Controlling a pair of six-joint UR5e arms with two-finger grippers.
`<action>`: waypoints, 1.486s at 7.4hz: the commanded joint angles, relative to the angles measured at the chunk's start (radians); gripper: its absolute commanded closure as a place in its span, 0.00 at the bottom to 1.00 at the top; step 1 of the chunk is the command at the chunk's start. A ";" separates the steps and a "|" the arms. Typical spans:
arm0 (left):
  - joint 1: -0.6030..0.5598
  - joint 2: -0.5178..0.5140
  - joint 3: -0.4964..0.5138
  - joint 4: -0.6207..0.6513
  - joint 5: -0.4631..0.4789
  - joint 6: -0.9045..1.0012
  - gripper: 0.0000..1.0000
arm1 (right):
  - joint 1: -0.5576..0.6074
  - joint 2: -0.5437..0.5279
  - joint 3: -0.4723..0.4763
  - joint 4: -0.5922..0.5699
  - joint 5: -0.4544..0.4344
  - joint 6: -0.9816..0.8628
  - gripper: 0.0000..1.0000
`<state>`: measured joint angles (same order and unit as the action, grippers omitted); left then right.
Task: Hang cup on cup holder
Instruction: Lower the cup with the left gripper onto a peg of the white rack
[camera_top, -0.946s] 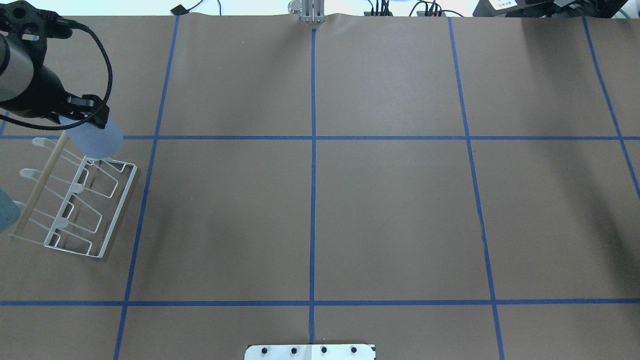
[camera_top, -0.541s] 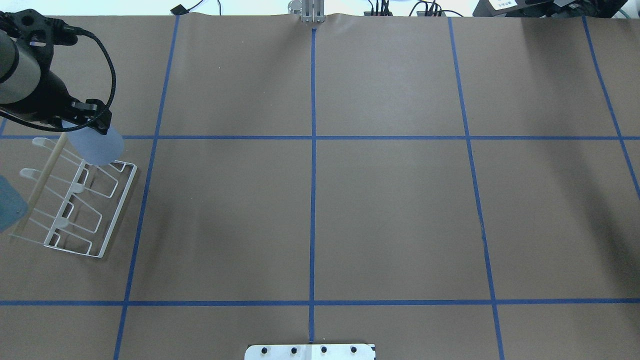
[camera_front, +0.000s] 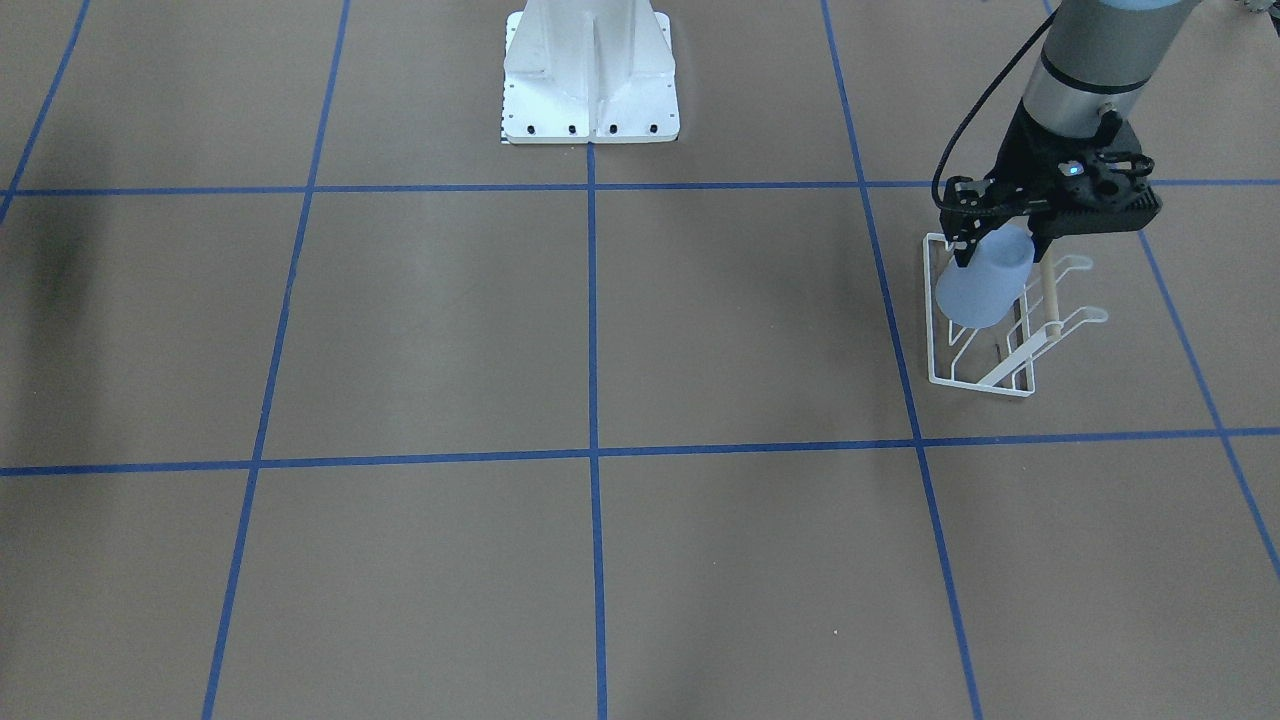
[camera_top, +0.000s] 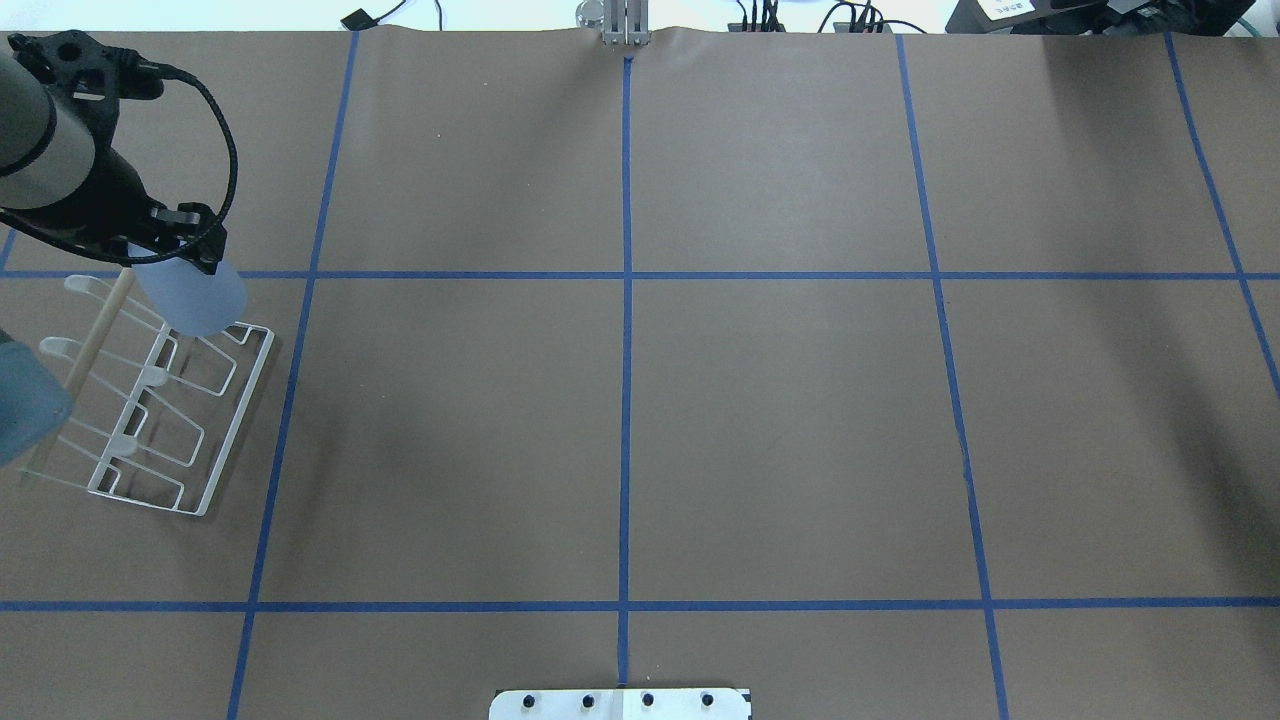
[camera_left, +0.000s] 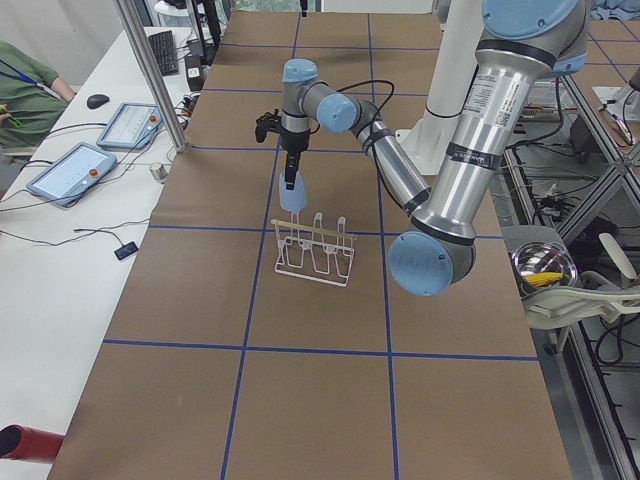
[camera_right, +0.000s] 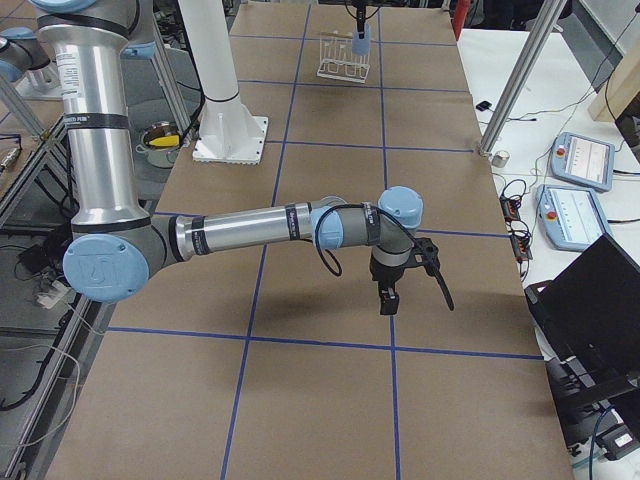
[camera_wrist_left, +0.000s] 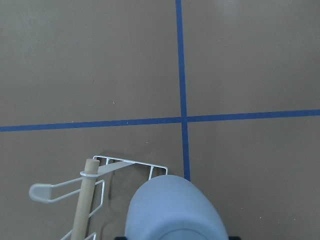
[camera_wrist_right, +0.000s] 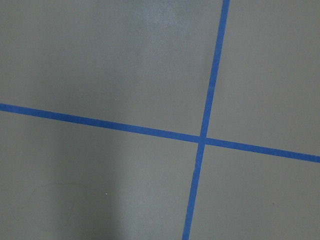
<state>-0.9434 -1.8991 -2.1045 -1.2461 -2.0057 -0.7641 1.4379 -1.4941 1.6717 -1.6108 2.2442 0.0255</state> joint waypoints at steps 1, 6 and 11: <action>0.000 0.006 0.014 -0.004 -0.016 0.000 1.00 | -0.001 -0.002 0.002 0.000 0.000 0.001 0.00; -0.002 0.031 0.046 -0.006 -0.041 0.066 1.00 | -0.002 -0.002 0.000 0.002 0.002 0.001 0.00; 0.002 0.029 0.107 -0.010 -0.068 0.065 1.00 | -0.010 -0.002 0.002 0.008 0.003 0.001 0.00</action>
<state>-0.9423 -1.8698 -2.0053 -1.2552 -2.0728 -0.6982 1.4290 -1.4956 1.6733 -1.6032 2.2471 0.0278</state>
